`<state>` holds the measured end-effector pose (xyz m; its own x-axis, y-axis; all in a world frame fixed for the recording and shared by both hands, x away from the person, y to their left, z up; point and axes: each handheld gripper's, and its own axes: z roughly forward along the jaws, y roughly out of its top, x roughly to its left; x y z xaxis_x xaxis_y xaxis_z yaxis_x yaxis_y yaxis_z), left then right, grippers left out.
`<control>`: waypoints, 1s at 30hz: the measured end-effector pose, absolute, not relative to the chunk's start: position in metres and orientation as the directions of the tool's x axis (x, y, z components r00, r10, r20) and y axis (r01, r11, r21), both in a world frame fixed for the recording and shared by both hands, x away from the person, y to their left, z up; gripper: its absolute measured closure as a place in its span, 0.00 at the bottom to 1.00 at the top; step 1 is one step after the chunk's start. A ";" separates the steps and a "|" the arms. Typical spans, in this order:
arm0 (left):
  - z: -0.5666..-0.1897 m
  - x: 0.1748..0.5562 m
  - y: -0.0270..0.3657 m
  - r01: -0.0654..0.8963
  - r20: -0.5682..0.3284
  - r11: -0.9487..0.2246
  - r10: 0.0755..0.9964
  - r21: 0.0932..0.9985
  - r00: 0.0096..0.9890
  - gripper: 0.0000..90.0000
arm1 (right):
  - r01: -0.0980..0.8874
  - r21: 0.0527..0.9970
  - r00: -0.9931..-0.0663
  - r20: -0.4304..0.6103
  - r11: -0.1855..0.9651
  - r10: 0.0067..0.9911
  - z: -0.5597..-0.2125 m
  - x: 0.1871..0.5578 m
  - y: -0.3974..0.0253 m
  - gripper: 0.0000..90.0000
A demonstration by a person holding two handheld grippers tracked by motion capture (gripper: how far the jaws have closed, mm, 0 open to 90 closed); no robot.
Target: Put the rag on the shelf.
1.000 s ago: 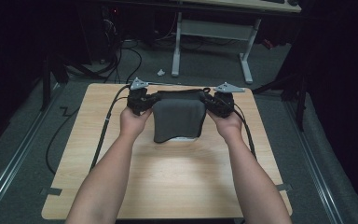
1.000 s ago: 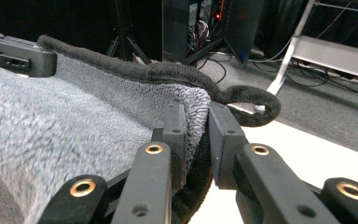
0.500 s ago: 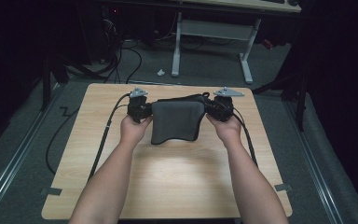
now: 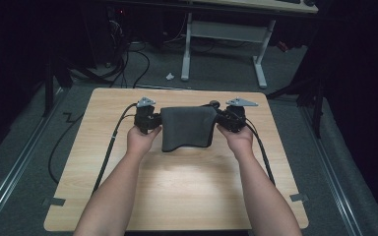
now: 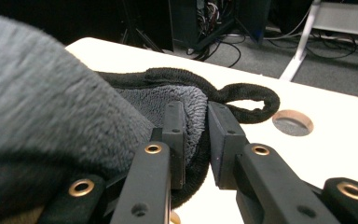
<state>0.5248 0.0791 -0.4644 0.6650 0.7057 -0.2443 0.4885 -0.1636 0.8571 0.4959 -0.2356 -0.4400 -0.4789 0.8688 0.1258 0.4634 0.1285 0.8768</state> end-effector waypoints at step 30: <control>-0.463 0.523 0.095 0.526 -0.267 -0.144 0.733 0.838 0.626 0.80 | 0.474 0.873 -0.434 0.122 0.111 0.893 -0.437 0.497 -0.247 0.61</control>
